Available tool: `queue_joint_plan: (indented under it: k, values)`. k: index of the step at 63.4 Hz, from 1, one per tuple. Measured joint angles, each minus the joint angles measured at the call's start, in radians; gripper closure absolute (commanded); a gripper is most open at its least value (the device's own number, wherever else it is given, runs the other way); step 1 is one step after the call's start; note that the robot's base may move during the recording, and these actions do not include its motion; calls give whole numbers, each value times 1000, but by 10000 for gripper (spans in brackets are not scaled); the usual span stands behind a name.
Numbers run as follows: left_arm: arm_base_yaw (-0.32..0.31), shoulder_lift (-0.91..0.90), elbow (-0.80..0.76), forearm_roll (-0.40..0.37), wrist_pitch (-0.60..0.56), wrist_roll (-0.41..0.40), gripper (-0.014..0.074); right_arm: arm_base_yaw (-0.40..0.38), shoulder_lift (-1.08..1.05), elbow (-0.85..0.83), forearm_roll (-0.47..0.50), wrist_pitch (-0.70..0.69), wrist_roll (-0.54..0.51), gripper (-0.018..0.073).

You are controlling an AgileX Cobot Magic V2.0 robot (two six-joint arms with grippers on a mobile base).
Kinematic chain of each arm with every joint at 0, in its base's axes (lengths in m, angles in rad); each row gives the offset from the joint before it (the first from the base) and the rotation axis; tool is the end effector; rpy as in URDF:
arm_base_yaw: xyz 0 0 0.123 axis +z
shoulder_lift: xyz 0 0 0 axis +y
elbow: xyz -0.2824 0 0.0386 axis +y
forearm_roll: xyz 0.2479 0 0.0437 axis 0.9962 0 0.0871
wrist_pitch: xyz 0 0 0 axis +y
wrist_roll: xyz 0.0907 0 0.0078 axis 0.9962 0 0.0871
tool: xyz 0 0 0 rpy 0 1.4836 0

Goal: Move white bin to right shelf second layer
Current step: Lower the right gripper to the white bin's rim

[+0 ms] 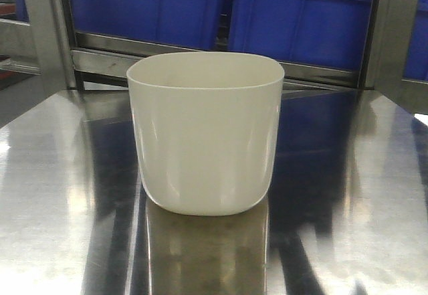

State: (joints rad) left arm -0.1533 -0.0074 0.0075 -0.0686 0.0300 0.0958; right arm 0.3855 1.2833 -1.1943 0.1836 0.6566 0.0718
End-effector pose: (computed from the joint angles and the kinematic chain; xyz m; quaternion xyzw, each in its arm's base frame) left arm 0.0554 -0.0088 0.2083 0.0626 0.6837 -0.0465 0.7255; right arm 0.2553 0.1146 0.3714 -0.0996 0.8893 0.1795 0.4086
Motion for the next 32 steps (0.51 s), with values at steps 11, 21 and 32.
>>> queue_joint_plan:
  k: [11,21,32]
  values:
    - [0,0,0,0,0,0,512,67,131,-59,6,143,0,504]
    - [0,0,0,0,0,0,512,78,175,-62,6,215,0,504]
    - [0,0,0,0,0,0,512,80,176,-66,6,221,0,504]
